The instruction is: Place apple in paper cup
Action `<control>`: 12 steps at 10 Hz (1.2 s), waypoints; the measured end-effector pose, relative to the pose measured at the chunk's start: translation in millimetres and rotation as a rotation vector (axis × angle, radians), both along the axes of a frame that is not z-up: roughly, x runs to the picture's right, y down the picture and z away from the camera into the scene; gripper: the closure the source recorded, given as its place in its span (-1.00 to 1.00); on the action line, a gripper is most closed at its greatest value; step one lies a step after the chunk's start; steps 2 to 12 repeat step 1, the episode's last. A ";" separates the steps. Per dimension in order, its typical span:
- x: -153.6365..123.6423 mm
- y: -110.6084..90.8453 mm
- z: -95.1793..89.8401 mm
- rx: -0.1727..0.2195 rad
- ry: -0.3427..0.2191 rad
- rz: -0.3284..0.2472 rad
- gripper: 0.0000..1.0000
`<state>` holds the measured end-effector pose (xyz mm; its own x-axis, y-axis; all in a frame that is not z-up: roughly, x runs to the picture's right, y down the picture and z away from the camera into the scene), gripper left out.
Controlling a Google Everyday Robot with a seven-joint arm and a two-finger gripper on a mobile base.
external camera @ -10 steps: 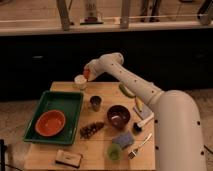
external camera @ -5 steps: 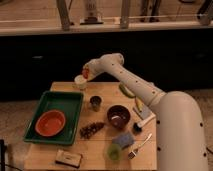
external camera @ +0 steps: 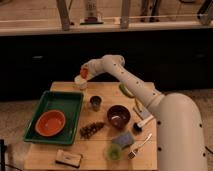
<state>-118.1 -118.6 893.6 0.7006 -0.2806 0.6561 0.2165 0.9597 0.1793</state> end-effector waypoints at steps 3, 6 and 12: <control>-1.2 -0.3 -0.1 0.001 -0.013 0.000 1.00; -1.2 -0.3 -0.1 0.001 -0.013 0.000 1.00; -1.2 -0.3 -0.1 0.001 -0.013 0.000 1.00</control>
